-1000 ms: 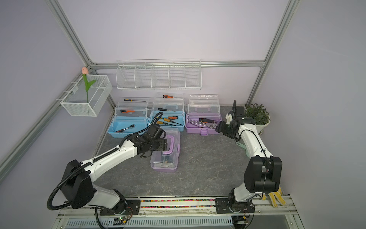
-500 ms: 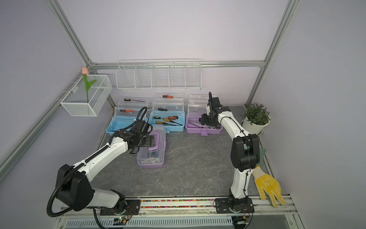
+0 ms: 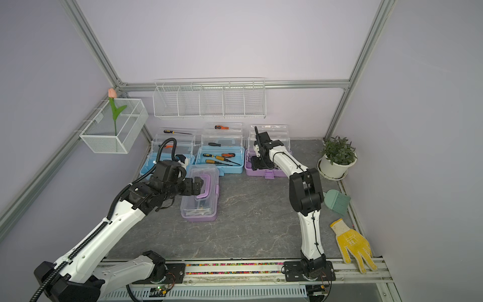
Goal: Close toolboxes
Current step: Move the toolbox to the center of the board.
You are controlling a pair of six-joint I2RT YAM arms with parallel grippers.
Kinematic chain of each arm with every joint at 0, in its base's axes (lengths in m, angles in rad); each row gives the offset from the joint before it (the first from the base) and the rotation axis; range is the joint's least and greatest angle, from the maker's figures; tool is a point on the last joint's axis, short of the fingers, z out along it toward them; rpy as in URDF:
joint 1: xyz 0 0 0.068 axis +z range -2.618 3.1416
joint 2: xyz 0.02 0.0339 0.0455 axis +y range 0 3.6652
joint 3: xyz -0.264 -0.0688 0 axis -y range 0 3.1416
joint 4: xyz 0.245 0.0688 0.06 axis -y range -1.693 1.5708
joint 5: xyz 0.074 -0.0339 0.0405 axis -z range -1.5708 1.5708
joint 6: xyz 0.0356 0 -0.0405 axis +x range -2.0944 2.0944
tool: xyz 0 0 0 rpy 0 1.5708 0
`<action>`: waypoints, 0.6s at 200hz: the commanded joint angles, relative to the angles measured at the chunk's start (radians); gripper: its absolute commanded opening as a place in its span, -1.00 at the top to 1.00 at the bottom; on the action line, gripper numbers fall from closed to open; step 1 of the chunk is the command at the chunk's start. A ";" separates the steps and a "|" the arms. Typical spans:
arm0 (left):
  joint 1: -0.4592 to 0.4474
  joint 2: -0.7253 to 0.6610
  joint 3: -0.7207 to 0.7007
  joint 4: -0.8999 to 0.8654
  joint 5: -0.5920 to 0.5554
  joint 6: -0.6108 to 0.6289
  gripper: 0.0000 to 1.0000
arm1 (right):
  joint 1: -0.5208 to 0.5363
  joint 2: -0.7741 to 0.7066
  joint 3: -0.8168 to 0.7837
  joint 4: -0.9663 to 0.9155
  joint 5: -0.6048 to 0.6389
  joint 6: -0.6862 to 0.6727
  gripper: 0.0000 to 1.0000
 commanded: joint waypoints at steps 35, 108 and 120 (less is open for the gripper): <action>-0.033 -0.021 -0.041 -0.024 0.012 -0.015 -0.95 | -0.006 -0.155 -0.260 -0.119 -0.008 -0.081 -0.13; -0.070 -0.031 -0.077 0.040 0.045 -0.051 -0.91 | -0.019 -0.590 -0.610 -0.204 0.116 0.077 -0.27; -0.073 -0.037 -0.072 0.044 0.052 -0.053 -0.91 | -0.018 -0.676 -0.644 -0.218 0.154 0.179 -0.36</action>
